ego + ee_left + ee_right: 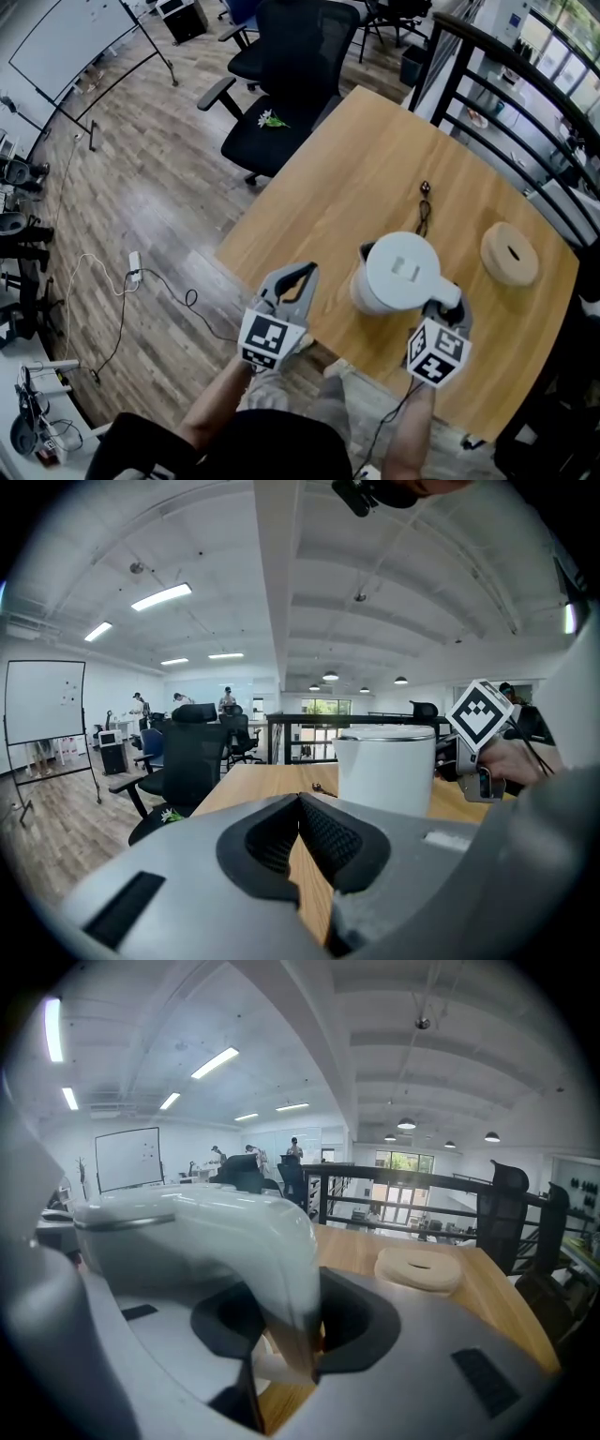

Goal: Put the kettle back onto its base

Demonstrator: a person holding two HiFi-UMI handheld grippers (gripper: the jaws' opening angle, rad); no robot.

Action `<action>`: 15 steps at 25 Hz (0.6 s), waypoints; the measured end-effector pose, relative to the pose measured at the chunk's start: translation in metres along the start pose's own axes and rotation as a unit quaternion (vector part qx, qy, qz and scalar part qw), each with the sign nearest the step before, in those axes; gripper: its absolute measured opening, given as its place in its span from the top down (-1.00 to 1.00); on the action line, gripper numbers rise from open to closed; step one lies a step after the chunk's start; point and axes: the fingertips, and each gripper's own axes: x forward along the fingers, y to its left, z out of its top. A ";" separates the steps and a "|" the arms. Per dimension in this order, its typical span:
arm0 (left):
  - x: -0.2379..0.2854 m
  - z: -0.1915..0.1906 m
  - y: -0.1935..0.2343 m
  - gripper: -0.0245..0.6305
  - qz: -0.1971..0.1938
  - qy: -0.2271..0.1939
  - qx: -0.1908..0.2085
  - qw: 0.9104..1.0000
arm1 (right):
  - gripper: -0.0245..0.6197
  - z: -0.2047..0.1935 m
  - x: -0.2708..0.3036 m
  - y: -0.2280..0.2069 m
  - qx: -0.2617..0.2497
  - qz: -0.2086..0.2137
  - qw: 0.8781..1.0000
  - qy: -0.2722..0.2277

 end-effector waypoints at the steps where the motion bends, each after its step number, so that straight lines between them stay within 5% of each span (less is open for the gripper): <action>1: 0.001 -0.001 0.000 0.92 0.000 0.001 -0.001 1.000 | 0.51 -0.001 0.002 0.000 -0.002 0.000 1.000 0.000; 15: 0.008 -0.014 -0.004 0.92 -0.004 0.014 -0.006 1.000 | 0.51 -0.009 0.013 -0.001 0.001 0.009 1.000 0.005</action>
